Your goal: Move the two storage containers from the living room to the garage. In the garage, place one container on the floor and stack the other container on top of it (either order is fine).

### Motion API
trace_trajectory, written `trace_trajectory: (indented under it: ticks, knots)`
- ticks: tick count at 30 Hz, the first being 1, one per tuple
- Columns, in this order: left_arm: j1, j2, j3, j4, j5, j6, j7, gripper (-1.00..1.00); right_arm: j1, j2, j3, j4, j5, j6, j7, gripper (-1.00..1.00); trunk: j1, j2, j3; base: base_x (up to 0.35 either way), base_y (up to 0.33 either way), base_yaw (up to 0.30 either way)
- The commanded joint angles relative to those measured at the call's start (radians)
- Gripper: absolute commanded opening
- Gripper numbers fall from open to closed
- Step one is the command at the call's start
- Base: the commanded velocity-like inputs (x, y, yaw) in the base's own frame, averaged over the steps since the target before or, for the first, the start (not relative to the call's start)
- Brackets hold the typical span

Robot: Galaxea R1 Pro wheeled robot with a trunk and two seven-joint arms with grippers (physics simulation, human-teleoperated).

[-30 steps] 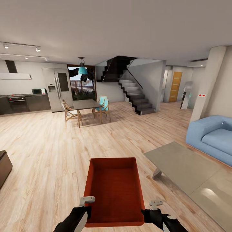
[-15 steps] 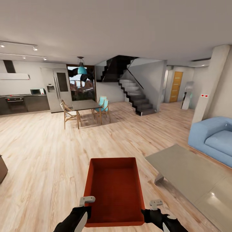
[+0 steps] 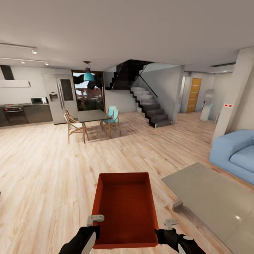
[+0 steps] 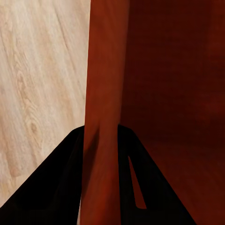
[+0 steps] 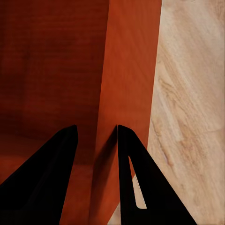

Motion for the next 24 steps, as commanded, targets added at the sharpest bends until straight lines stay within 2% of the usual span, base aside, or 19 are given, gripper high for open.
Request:
trace_trajectory:
  ticks: [1,11,24]
  knots:
    - [-0.001,0.031,-0.004,-0.005,0.018,-0.042,-0.017,-1.0,0.0,-0.002,-0.006,0.001,-0.003,0.008,0.028,-1.0,0.001,-0.001,0.0,0.329,0.0,0.0]
    - [-0.001,0.03,-0.003,-0.005,0.019,-0.042,-0.019,-1.0,0.0,-0.002,-0.005,0.001,-0.001,0.008,0.027,-1.0,0.001,-0.001,0.0,0.329,0.003,0.0]
    - [-0.001,0.032,-0.003,-0.005,0.019,-0.042,-0.02,-1.0,0.0,-0.002,-0.005,0.001,-0.003,0.01,0.028,-1.0,0.001,-0.001,0.0,0.277,0.187,0.0]
